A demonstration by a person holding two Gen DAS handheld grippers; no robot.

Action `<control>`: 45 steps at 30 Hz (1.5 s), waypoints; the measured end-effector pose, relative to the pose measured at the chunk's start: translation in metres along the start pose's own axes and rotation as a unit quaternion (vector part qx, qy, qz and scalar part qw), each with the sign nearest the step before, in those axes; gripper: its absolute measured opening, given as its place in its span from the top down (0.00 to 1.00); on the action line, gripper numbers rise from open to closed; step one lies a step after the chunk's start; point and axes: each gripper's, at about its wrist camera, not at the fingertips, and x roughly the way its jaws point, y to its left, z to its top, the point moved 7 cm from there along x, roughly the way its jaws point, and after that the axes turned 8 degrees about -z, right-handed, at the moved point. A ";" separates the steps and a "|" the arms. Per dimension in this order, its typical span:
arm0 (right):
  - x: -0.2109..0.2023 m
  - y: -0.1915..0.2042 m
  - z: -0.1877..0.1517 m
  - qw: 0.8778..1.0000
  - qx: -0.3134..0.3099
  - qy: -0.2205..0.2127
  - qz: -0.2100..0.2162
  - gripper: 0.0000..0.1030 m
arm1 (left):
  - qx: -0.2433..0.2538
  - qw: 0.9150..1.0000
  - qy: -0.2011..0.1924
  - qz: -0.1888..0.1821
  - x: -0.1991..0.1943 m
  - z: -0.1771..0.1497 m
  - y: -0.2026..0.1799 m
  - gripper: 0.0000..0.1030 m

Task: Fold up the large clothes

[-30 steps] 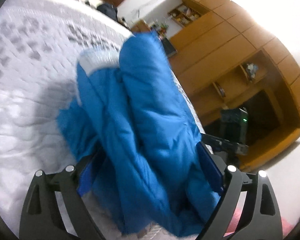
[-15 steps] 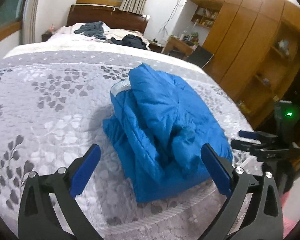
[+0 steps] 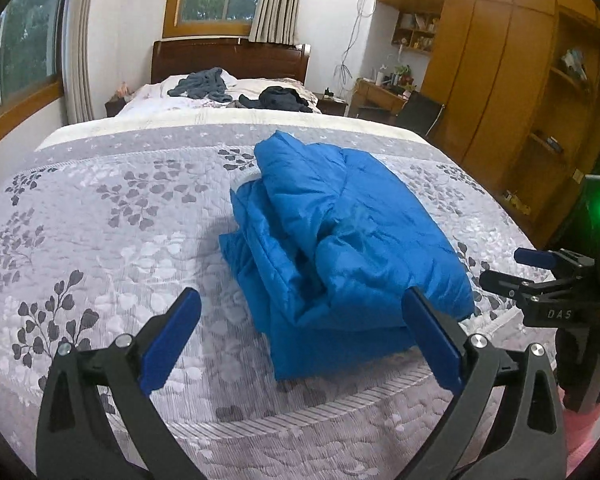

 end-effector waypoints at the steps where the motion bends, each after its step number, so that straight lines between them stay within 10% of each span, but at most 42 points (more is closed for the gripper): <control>1: -0.001 0.001 0.000 1.000 0.000 -0.003 -0.002 0.04 | -0.002 1.000 0.001 0.002 0.000 -0.002 0.000 0.03; 45: 0.005 0.000 -0.020 1.000 0.006 0.008 -0.023 0.04 | -0.016 0.998 0.028 0.052 0.006 -0.027 -0.002 0.03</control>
